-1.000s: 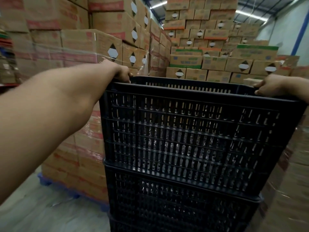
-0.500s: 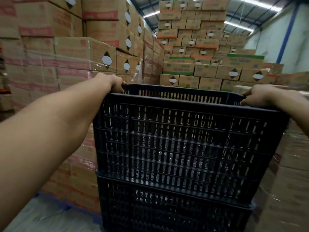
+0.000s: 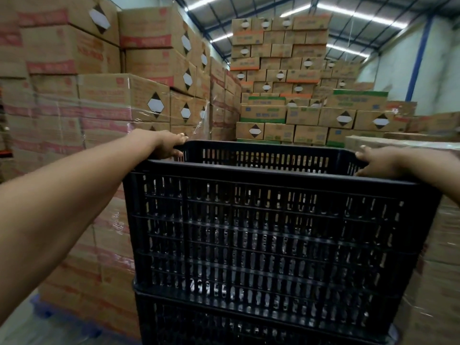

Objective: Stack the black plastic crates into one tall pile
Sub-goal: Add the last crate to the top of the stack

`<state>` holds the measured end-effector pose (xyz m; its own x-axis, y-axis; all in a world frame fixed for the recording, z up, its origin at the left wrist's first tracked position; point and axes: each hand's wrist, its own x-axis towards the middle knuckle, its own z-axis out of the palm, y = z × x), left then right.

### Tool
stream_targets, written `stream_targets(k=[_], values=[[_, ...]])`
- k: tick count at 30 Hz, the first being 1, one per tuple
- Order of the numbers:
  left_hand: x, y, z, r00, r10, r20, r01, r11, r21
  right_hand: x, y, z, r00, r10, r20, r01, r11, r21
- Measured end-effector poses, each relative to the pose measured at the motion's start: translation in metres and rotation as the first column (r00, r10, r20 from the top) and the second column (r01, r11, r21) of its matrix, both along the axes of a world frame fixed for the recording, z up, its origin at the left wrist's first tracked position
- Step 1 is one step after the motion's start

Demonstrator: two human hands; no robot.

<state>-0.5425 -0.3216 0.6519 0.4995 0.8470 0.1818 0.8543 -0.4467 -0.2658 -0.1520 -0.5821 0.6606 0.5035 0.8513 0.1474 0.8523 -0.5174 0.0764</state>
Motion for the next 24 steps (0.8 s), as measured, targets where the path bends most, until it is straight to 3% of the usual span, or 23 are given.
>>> stream_targets(k=[6,17,24], values=[[0.001,0.007,0.001,1.000,0.023,0.018,-0.023,1.000,-0.005,0.005,0.007,0.001,1.000,0.024,0.012,-0.024,1.000,0.013],[-0.010,0.004,-0.003,0.993,0.073,0.097,-0.053,0.978,-0.201,0.001,0.011,0.001,0.978,0.010,-0.207,-0.019,0.999,-0.039],[0.000,-0.036,0.004,1.000,0.020,0.015,-0.020,0.999,-0.041,-0.013,0.000,0.002,0.997,-0.011,-0.075,0.008,0.999,-0.039]])
